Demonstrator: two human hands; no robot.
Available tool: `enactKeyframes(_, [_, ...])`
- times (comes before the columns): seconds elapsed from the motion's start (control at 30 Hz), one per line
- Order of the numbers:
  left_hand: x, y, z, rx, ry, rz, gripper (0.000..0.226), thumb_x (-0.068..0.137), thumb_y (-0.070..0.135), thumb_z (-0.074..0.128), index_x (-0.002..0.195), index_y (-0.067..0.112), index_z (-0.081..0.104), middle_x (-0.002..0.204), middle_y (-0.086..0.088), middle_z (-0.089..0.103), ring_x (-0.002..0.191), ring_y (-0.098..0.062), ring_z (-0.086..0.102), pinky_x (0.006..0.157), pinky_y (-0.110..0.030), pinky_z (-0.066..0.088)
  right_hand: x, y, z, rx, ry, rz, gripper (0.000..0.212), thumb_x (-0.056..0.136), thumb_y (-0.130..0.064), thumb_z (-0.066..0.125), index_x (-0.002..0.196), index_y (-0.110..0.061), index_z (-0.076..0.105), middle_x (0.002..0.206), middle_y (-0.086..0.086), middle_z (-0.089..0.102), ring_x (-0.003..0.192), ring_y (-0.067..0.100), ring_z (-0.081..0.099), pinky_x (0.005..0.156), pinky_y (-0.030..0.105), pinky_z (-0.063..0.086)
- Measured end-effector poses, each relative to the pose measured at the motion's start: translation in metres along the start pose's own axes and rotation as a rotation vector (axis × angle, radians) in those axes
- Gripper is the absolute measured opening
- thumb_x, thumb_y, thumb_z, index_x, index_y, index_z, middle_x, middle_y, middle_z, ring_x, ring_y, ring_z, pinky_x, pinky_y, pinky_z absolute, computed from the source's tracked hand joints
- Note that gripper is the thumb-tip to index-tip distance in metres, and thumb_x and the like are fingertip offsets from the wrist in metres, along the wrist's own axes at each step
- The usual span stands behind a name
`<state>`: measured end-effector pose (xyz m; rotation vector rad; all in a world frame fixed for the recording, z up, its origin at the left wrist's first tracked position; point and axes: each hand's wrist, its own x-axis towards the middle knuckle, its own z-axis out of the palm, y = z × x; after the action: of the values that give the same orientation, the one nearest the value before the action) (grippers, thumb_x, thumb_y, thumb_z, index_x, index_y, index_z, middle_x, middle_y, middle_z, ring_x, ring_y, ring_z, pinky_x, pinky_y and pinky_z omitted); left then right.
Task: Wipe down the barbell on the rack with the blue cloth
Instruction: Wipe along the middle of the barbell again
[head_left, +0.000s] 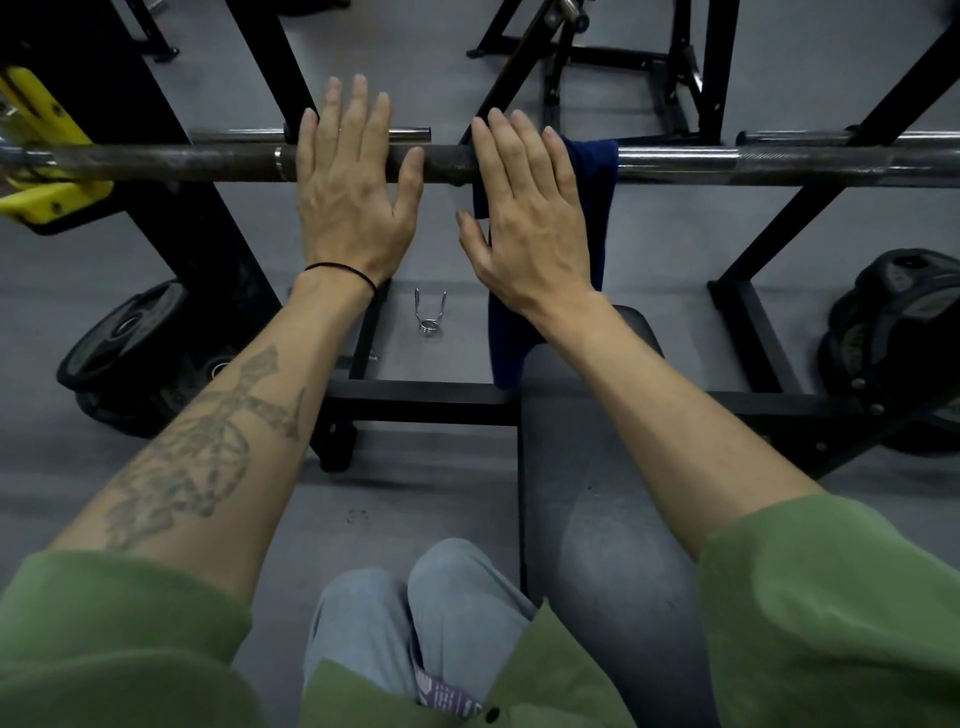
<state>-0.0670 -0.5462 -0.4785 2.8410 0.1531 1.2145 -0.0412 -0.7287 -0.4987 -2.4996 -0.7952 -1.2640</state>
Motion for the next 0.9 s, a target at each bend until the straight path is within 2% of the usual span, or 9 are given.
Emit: enactKeyframes(0.9, [-0.0011,0.0002,0.0007,0.001,0.011,0.000,0.063,0.106,0.052,0.020,0.153,0.013,0.036,0.162,-0.008,0.030,0.153,-0.025,0.018,0.125,-0.039,0.005,0.0001,-0.0010,0.0005,0.018,0.001,0.013,0.070,0.096,-0.039,0.051,0.153,-0.001,0.041,0.157,0.018,0.044,0.149,0.033,0.037,0.126,0.047,0.021])
